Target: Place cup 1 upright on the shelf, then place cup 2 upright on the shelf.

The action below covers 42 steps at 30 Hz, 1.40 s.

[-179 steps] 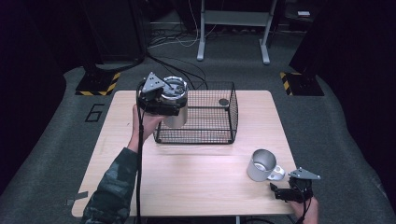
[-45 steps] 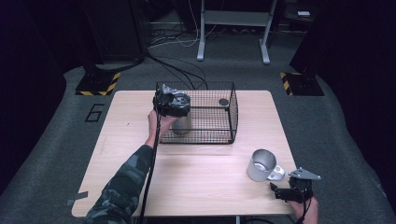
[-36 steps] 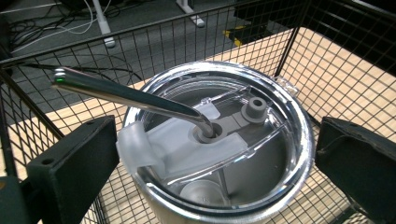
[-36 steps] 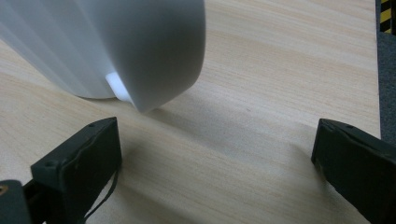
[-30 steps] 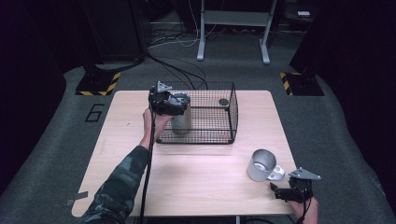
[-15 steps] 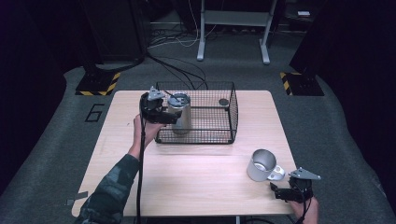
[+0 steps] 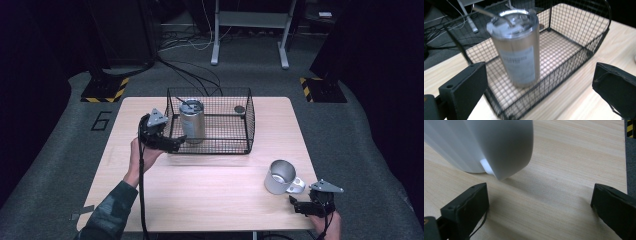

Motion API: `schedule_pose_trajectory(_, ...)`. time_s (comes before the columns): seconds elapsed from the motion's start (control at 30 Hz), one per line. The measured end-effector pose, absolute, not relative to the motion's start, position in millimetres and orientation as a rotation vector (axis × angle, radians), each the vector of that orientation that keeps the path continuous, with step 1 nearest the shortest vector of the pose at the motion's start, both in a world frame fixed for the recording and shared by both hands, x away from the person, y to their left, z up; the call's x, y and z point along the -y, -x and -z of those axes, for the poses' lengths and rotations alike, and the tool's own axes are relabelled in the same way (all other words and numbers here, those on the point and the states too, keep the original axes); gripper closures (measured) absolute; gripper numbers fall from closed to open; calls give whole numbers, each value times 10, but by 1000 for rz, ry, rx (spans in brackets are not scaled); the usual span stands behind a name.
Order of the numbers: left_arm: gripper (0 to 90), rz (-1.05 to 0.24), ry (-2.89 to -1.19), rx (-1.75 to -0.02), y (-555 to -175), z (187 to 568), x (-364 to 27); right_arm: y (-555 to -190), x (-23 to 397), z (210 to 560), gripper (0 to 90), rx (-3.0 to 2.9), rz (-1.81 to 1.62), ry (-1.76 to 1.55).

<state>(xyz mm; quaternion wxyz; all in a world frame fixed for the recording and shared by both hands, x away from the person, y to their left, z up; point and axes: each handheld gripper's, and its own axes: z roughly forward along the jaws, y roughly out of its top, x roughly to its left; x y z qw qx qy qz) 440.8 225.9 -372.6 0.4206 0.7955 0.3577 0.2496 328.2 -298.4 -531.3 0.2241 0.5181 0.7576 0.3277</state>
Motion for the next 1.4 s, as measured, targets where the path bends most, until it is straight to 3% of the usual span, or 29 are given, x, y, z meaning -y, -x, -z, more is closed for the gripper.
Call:
schedule_pose_trajectory(0.63,2,-583,-2032,-997,-3832,4424,-2627,-3277,2978,5311,9,-2083,-903,-1448)
schedule_pose_trajectory(1.4,1,-465,-2087,-1151,-3693,5228,-2757,-3294,2975,5305,0,-2118,-897,-1424)
